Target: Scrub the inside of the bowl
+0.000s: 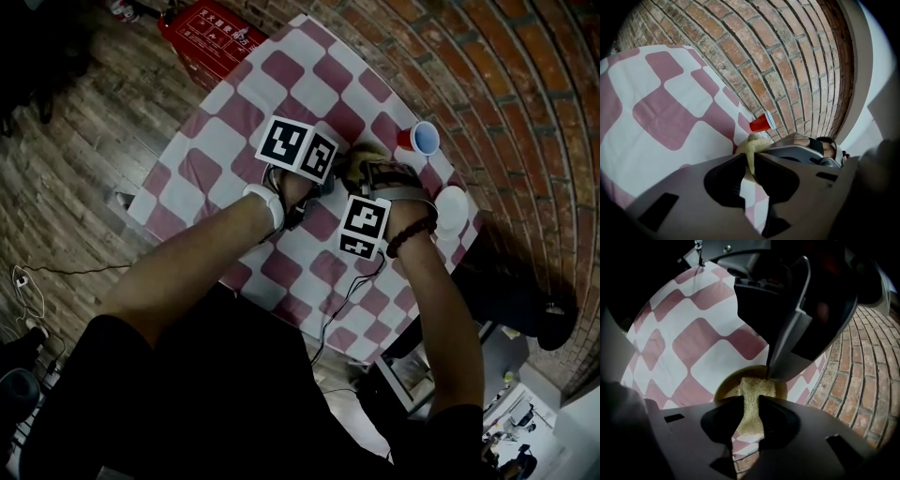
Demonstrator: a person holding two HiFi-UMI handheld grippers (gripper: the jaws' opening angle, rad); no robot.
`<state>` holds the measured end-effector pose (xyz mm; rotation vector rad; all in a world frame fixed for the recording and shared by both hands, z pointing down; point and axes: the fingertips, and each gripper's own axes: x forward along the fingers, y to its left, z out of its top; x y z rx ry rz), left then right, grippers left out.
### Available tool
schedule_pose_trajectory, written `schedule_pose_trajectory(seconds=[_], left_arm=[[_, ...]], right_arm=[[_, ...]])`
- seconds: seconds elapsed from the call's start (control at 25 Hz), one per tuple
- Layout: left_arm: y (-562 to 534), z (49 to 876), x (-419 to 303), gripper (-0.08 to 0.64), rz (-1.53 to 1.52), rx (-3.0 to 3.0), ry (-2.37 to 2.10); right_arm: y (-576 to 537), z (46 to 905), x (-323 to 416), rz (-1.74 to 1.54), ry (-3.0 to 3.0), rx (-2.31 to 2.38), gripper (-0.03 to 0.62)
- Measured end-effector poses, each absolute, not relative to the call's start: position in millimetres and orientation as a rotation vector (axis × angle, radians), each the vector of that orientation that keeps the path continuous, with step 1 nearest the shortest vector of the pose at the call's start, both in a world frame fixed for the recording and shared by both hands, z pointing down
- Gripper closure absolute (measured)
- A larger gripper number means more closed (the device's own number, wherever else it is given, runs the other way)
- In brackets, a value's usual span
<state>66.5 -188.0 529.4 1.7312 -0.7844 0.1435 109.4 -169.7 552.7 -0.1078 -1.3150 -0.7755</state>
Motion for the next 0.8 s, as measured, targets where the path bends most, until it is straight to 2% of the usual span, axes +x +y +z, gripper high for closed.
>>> schedule_pose_trajectory(seconds=[0.4,0.8], left_arm=[[-187.9,531.7,66.4,0.491,0.134,1.712,-0.786],[-184.7,538.3,68.9,0.491,0.163,1.702,-0.783]], right_arm=[[-172.3,549.2,127.7,-0.789,-1.230,-0.216,0.482],[-170.3,560.4,110.4,-0.759,-1.286,-0.182,0.482]])
